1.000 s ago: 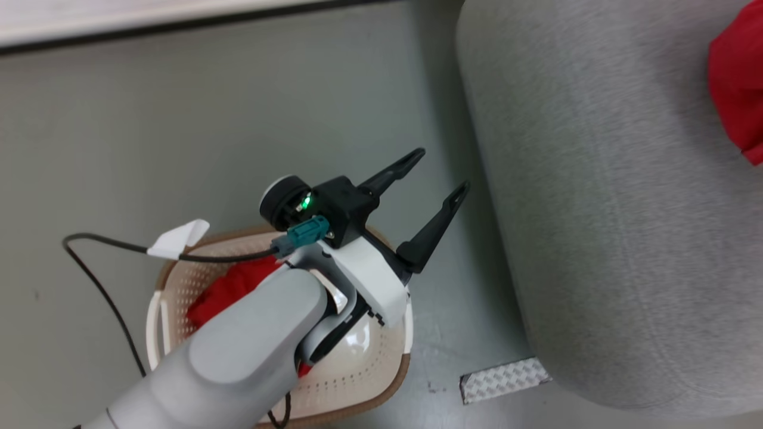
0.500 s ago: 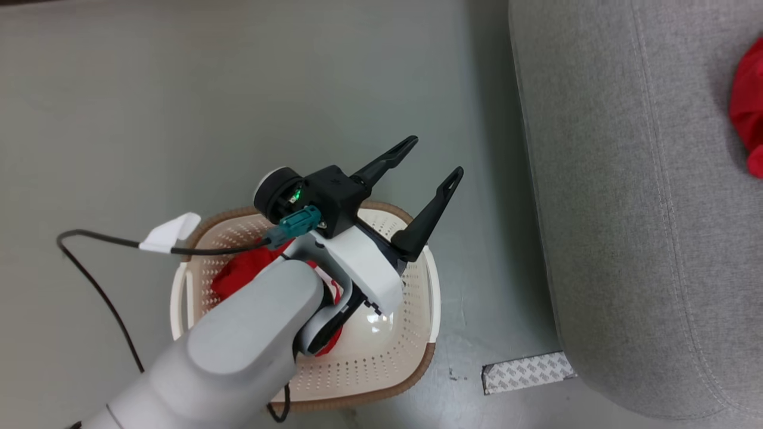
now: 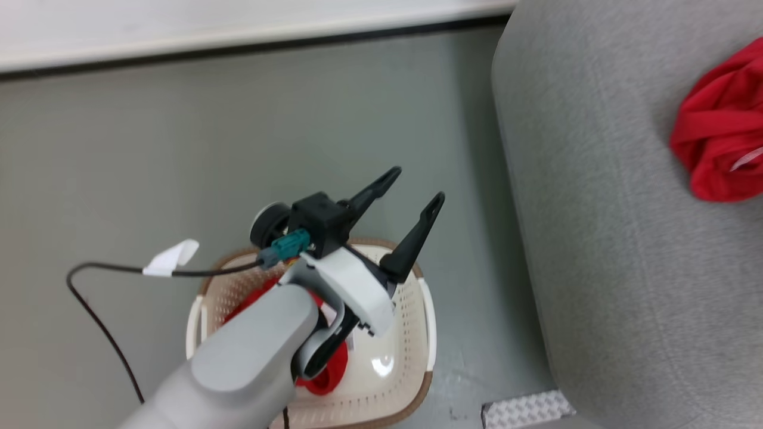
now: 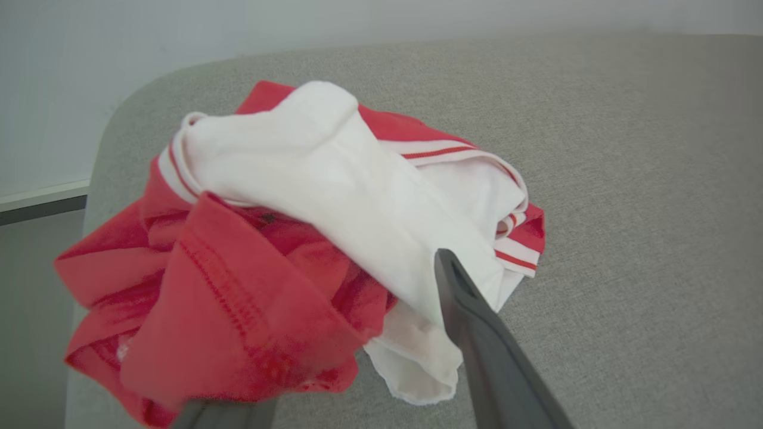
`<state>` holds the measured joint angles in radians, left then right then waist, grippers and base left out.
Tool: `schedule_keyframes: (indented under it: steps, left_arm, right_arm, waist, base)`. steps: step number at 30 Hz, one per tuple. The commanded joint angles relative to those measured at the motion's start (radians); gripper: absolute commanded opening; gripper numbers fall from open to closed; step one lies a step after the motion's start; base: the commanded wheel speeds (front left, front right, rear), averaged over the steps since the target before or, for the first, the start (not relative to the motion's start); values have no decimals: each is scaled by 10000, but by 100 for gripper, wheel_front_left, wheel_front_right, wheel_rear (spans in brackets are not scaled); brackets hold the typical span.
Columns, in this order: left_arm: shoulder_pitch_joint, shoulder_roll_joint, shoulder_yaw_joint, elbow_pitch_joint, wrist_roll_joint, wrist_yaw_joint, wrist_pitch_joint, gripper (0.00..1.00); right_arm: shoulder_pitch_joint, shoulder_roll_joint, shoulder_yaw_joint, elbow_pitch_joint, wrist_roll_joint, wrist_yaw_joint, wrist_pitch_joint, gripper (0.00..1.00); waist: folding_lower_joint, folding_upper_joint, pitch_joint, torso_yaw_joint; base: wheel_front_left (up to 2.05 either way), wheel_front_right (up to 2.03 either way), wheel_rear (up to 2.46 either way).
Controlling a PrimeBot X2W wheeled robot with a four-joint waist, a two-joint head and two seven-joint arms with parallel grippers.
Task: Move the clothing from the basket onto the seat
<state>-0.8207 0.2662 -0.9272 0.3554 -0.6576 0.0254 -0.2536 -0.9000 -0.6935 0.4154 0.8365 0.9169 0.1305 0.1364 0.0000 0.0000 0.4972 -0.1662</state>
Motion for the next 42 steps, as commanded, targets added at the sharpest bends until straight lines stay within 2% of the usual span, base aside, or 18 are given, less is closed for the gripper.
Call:
schedule_keyframes:
  steps: [1, 8, 16, 21, 25, 34, 42]
  left_arm:
    - [242, -3, 49, 90, -148, -44, -38, 100]
    - [1394, 72, 612, 245, -488, 88, -112, 100]
    - [2796, 335, 1802, -386, -398, 382, -105, 100]
    - [3590, 552, 2459, -766, -262, 587, -106, 100]
    - [4318, 688, 3161, -1175, -143, 795, -107, 100]
    - [6105, 1204, 5023, -1842, 84, 1369, -108, 100]
    - [7395, 979, 6340, -2295, 778, 1546, -108, 100]
  right_arm:
    - [215, -161, 149, -16, 70, 6, 138, 100]
    - [704, -476, 1126, -953, 220, 6, 555, 100]
    - [1468, -880, 1640, -2711, 410, 6, -181, 100]
    - [2109, -848, 1592, -3687, 328, 6, -949, 100]
    - [2794, -610, 1463, -4330, 15, 6, -1700, 100]
    - [4508, 1027, 938, -5160, -1090, 6, -3200, 100]
    - [6239, 2154, 67, -5284, -2074, 6, -3756, 100]
  waist:
    - [0, 0, -673, -120]
    - [0, 0, -2392, -363]
    - [0, 0, -3858, -129]
    - [0, 0, -4630, 231]
    - [0, 0, -5097, 519]
    - [0, 0, -5484, 858]
    - [0, 0, -5607, 1103]
  base:
    - [0, 0, 0]
    - [0, 0, 0]
    - [0, 0, 0]
    - [0, 0, 0]
    - [0, 0, 0]
    - [0, 0, 0]
    - [0, 0, 0]
